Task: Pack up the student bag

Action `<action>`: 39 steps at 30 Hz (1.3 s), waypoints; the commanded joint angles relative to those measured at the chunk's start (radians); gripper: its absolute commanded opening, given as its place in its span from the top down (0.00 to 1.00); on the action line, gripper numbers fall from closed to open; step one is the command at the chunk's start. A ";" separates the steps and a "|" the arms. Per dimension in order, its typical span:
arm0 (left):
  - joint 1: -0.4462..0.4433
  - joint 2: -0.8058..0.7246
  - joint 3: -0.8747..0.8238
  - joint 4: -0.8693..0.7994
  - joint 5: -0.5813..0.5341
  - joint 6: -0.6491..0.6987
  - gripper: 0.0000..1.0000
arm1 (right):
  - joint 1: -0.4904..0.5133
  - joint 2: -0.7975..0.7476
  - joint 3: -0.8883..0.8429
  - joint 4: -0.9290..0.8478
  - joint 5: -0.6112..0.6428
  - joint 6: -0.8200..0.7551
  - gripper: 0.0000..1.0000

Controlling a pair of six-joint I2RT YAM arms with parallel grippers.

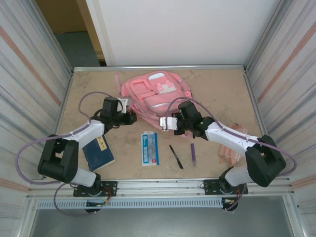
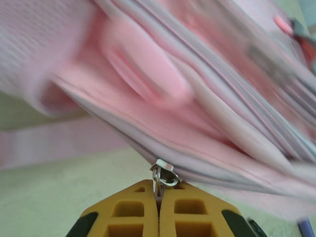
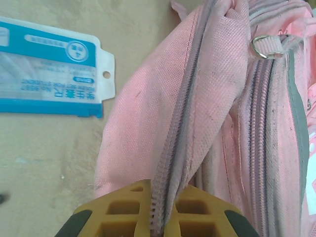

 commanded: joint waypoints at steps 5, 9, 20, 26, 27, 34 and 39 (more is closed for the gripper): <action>0.143 0.157 0.114 -0.033 -0.077 -0.032 1.00 | -0.003 -0.120 -0.005 -0.143 -0.080 -0.147 1.00; 0.154 0.237 0.127 0.002 -0.015 -0.091 1.00 | 0.004 -0.126 -0.026 -0.125 -0.080 -0.135 0.96; 0.159 0.100 0.070 -0.099 -0.068 -0.125 0.67 | 0.050 -0.162 0.027 -0.080 -0.023 0.358 0.41; 0.112 -0.038 -0.055 -0.186 -0.044 -0.219 0.38 | 0.040 -0.354 -0.008 -0.051 0.135 0.714 0.01; 0.097 -0.070 -0.062 -0.214 -0.054 -0.214 0.38 | 0.036 -0.385 -0.019 -0.040 0.192 0.783 0.01; -0.026 -0.254 -0.036 -0.335 -0.043 -0.218 0.20 | -0.093 -0.533 -0.103 -0.149 0.545 1.367 0.01; -0.056 -0.235 -0.008 -0.313 -0.045 -0.273 0.21 | -0.221 -0.512 -0.139 -0.177 0.267 1.406 0.01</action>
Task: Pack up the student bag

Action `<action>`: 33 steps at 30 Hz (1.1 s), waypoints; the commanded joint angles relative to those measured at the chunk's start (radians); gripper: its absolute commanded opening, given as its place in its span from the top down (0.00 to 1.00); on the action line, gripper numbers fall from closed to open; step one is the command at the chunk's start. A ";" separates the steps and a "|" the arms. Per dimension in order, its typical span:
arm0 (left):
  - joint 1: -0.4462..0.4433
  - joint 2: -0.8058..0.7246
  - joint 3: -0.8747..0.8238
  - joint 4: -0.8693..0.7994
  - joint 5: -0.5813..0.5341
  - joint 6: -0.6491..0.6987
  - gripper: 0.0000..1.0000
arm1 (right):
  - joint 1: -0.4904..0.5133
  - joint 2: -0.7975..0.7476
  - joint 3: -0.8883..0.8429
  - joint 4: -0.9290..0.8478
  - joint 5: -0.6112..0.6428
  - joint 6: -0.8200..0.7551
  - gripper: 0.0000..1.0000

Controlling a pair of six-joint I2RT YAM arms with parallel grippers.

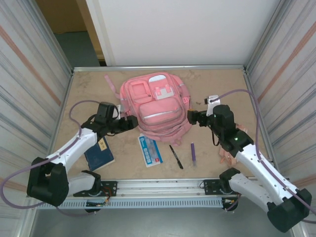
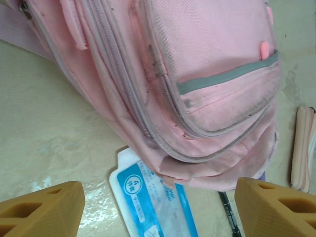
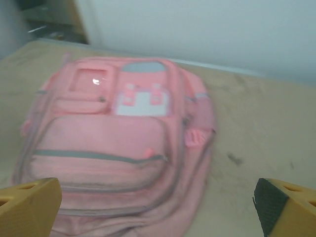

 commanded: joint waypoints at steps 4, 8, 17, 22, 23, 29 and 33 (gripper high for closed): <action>-0.010 0.053 0.020 -0.018 -0.065 -0.139 0.23 | -0.021 0.123 0.030 -0.133 -0.097 0.139 0.01; -0.012 0.041 0.003 -0.012 -0.070 -0.153 0.25 | -0.019 0.268 0.087 -0.178 -0.233 0.086 0.11; -0.008 -0.182 0.050 -0.561 -0.598 -0.239 0.03 | 0.147 0.493 0.208 -0.121 -0.386 0.064 0.24; 0.099 -0.301 -0.040 -0.565 -0.477 -0.170 0.01 | 0.224 0.627 0.300 -0.108 -0.312 0.087 0.30; 0.113 -0.314 -0.057 -0.546 -0.439 -0.168 0.01 | 0.215 0.644 0.320 -0.126 -0.280 0.099 0.30; 0.130 -0.334 -0.123 -0.514 -0.344 -0.178 0.03 | 0.101 0.704 0.351 -0.154 -0.216 0.313 0.23; 0.154 -0.335 -0.150 -0.544 -0.328 -0.189 0.01 | 0.059 0.735 0.310 -0.099 -0.223 0.504 0.25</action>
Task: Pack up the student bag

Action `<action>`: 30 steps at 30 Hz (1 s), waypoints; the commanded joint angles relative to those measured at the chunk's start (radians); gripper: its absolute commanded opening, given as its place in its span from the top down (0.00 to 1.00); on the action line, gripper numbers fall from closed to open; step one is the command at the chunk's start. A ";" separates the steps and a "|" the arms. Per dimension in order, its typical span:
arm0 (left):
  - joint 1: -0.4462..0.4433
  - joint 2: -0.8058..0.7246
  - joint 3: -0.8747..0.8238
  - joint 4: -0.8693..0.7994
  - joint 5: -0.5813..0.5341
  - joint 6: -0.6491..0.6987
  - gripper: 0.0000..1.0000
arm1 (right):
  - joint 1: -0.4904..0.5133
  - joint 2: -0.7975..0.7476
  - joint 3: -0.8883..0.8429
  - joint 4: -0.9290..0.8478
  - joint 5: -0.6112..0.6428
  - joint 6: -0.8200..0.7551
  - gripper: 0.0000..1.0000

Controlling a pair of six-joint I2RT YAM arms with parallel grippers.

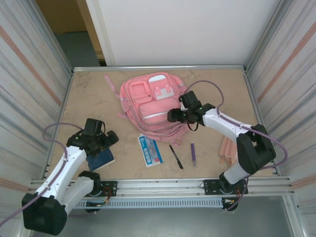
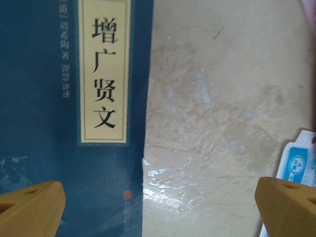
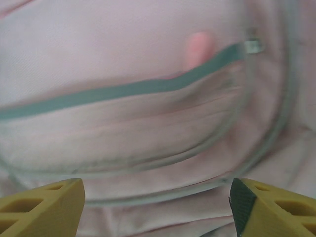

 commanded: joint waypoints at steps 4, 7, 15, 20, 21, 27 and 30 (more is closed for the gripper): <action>0.021 -0.033 -0.029 0.023 0.103 -0.007 0.01 | -0.017 0.097 0.002 0.111 -0.027 0.291 0.32; 0.021 -0.062 -0.049 0.080 0.161 -0.007 0.01 | -0.018 0.147 0.015 0.189 -0.030 0.317 0.40; 0.021 -0.124 -0.047 0.028 0.138 -0.005 0.01 | -0.011 0.113 0.012 0.330 -0.042 0.392 0.97; 0.019 -0.160 -0.069 0.098 0.218 0.015 0.02 | 0.002 -0.031 0.017 0.402 -0.033 0.544 1.00; 0.019 -0.159 -0.066 0.123 0.255 0.031 0.02 | 0.009 -0.055 0.028 0.411 -0.014 0.558 1.00; -0.013 -0.055 0.039 0.372 0.447 0.070 0.05 | 0.069 -0.147 0.128 0.473 0.149 0.537 1.00; -0.064 0.073 0.125 0.458 0.459 0.097 0.06 | 0.069 -0.130 0.173 0.492 0.157 0.557 1.00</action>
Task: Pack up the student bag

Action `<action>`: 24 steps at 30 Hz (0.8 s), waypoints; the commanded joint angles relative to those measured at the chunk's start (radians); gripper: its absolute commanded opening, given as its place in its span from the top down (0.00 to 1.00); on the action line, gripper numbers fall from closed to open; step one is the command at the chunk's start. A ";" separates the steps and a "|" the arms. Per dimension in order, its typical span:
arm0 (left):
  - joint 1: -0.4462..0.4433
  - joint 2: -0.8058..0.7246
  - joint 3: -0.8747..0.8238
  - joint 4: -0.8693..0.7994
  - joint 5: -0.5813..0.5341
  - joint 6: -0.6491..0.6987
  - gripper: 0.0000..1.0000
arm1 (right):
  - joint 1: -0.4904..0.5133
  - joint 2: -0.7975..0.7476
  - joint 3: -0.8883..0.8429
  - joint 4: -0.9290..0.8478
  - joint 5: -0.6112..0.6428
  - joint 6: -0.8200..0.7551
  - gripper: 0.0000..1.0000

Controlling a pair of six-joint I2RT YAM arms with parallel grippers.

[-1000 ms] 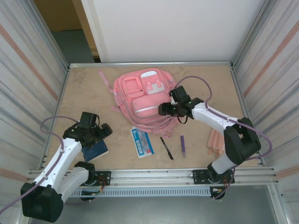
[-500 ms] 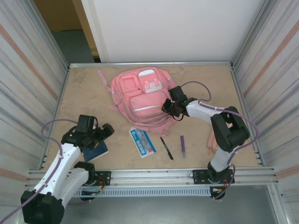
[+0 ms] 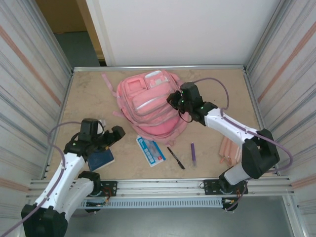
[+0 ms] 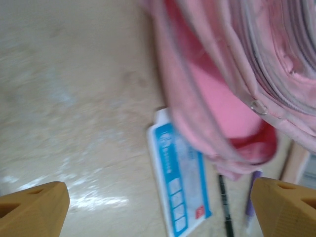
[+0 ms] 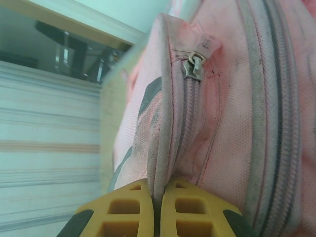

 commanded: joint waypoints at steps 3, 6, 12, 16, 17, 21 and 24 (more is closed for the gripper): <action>-0.091 0.202 0.145 0.238 0.057 0.065 0.06 | 0.000 -0.013 0.103 0.195 0.070 0.055 1.00; -0.089 0.305 0.200 0.291 0.020 0.060 0.06 | 0.012 -0.013 0.105 0.211 0.090 0.091 1.00; -0.052 0.474 0.333 0.327 -0.049 0.078 0.06 | 0.013 -0.034 0.051 0.269 0.068 0.082 1.00; -0.028 0.528 0.362 0.434 -0.088 0.052 0.07 | 0.009 -0.053 0.003 0.219 0.093 0.075 1.00; -0.024 0.536 0.368 0.453 -0.095 0.052 0.07 | 0.006 -0.055 -0.013 0.204 0.106 0.076 1.00; 0.005 0.592 0.419 0.461 -0.118 0.064 0.07 | -0.025 -0.062 -0.101 0.159 0.146 0.075 1.00; 0.035 0.582 0.396 0.450 -0.092 0.035 0.07 | -0.044 -0.051 -0.174 0.178 0.161 0.087 1.00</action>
